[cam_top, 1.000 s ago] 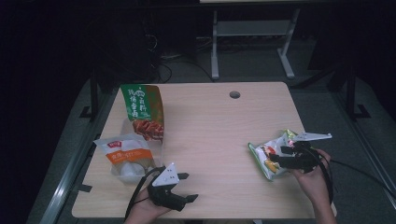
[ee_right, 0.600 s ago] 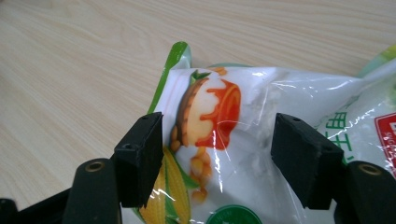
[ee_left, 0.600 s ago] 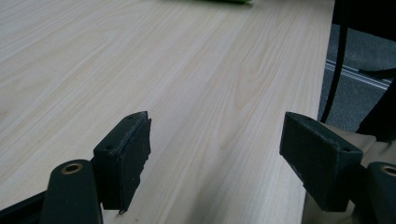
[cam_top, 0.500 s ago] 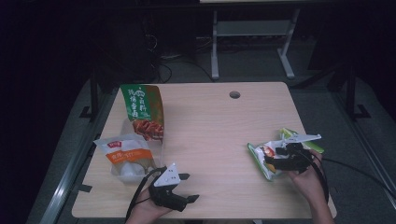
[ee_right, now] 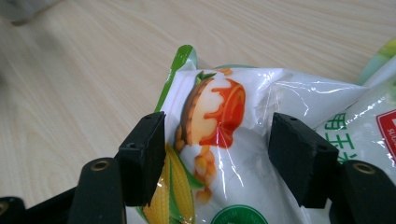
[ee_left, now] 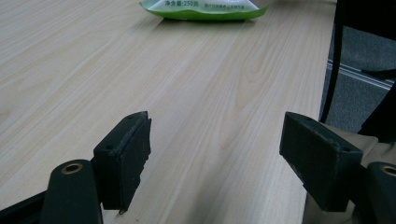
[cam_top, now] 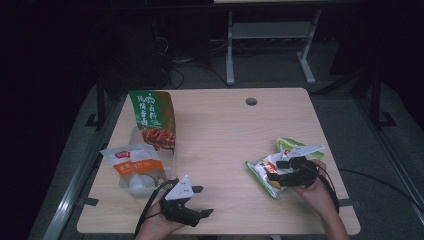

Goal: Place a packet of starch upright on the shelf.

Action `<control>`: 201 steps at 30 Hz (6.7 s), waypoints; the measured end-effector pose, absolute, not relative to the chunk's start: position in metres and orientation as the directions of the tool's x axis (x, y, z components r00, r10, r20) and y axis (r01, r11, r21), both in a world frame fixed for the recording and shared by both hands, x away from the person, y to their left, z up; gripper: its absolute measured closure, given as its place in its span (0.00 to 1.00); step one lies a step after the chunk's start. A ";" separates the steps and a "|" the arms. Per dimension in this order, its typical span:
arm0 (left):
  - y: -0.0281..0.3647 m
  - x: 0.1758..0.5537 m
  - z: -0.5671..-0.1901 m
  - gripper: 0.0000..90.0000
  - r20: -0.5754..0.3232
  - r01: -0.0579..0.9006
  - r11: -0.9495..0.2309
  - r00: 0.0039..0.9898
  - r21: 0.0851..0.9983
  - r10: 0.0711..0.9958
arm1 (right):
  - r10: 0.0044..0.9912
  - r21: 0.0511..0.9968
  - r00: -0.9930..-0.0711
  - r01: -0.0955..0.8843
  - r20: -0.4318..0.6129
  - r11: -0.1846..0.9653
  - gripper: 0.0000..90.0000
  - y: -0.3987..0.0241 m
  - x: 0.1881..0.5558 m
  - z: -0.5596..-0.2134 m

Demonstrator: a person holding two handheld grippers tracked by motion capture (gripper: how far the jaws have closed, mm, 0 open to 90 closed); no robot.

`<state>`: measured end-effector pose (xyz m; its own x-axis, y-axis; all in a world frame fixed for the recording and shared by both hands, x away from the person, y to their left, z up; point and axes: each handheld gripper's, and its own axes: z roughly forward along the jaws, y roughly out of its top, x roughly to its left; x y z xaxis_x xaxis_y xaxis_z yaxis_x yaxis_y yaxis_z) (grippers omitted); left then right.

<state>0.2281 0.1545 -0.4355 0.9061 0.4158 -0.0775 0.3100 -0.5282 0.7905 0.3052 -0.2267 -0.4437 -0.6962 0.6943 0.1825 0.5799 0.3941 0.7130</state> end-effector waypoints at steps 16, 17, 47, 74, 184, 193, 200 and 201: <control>0.154 0.228 -0.435 0.27 -0.076 0.308 -0.530 0.907 0.790 0.414 | 0.619 0.706 -0.763 0.542 0.185 0.456 0.40 -0.199 0.302 -0.442; 0.154 0.228 -0.435 0.27 -0.075 0.308 -0.532 0.907 0.789 0.414 | 0.625 0.704 -0.756 0.552 0.195 0.448 0.40 -0.199 0.302 -0.442; 0.156 0.227 -0.434 0.27 -0.058 0.297 -0.545 0.909 0.784 0.413 | 0.872 0.645 -0.417 0.746 0.257 0.167 0.38 -0.292 0.296 -0.434; 0.157 0.228 -0.433 0.27 -0.056 0.295 -0.543 0.909 0.786 0.412 | 0.868 0.628 -0.430 0.754 0.248 0.194 0.41 -0.289 0.295 -0.428; 0.112 0.292 -0.422 0.94 -0.232 0.406 -0.347 0.864 0.845 0.447 | 0.475 0.821 -0.865 0.386 0.163 0.421 0.98 -0.161 0.289 -0.368; 0.118 0.285 -0.420 0.99 -0.228 0.412 -0.335 0.852 0.847 0.471 | 0.478 0.809 -0.867 0.378 0.140 0.450 0.98 -0.157 0.291 -0.370; 0.122 0.277 -0.417 1.00 -0.193 0.395 -0.358 0.853 0.846 0.485 | 0.465 0.791 -0.873 0.383 0.143 0.476 0.96 -0.151 0.291 -0.375; 0.122 0.277 -0.417 1.00 -0.193 0.395 -0.358 0.853 0.846 0.485 | 0.465 0.791 -0.873 0.383 0.143 0.476 0.96 -0.151 0.291 -0.375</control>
